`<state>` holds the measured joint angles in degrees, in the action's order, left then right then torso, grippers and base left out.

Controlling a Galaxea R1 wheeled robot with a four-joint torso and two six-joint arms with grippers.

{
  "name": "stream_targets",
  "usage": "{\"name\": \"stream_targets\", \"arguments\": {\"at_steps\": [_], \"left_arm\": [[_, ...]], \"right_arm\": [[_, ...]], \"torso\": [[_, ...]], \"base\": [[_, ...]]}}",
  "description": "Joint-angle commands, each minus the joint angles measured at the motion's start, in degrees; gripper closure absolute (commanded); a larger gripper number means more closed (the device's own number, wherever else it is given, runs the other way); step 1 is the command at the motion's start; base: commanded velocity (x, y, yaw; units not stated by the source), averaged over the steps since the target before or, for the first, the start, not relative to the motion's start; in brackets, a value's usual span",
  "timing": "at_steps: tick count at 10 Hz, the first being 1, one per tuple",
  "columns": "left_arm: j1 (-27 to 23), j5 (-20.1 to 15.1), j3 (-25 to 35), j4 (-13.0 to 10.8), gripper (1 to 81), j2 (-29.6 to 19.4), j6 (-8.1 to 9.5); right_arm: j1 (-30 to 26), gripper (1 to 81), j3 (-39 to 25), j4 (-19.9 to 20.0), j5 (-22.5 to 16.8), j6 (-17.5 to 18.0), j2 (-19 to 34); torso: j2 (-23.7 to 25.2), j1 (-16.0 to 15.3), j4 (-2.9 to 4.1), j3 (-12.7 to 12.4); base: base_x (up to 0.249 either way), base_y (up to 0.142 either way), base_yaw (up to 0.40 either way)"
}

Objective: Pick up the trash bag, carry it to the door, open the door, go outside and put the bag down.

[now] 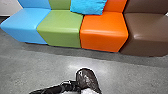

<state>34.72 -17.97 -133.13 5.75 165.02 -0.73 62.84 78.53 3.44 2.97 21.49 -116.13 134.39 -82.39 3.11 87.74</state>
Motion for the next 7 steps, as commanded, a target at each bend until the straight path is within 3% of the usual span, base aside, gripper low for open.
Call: {"name": "stream_targets", "arguments": {"at_steps": [1, 7], "left_arm": [[-5.2, -3.2, 1.9, 0.4, 81.1, -0.8, 0.12], [-5.1, -3.1, 5.0, 0.6, 81.1, -3.4, 0.2]], "right_arm": [[-1.6, 1.0, -0.9, 0.4, -3.8, 0.0, 2.9], [-2.1, 1.0, -0.8, 0.4, -3.3, 0.0, 2.6]], "torso": [[-5.6, 3.6, 0.0, -5.4], [-16.9, 10.9, 0.0, -16.4]], "base": [[0.0, 0.0, 0.0], [0.0, 0.0, 0.0]]}}
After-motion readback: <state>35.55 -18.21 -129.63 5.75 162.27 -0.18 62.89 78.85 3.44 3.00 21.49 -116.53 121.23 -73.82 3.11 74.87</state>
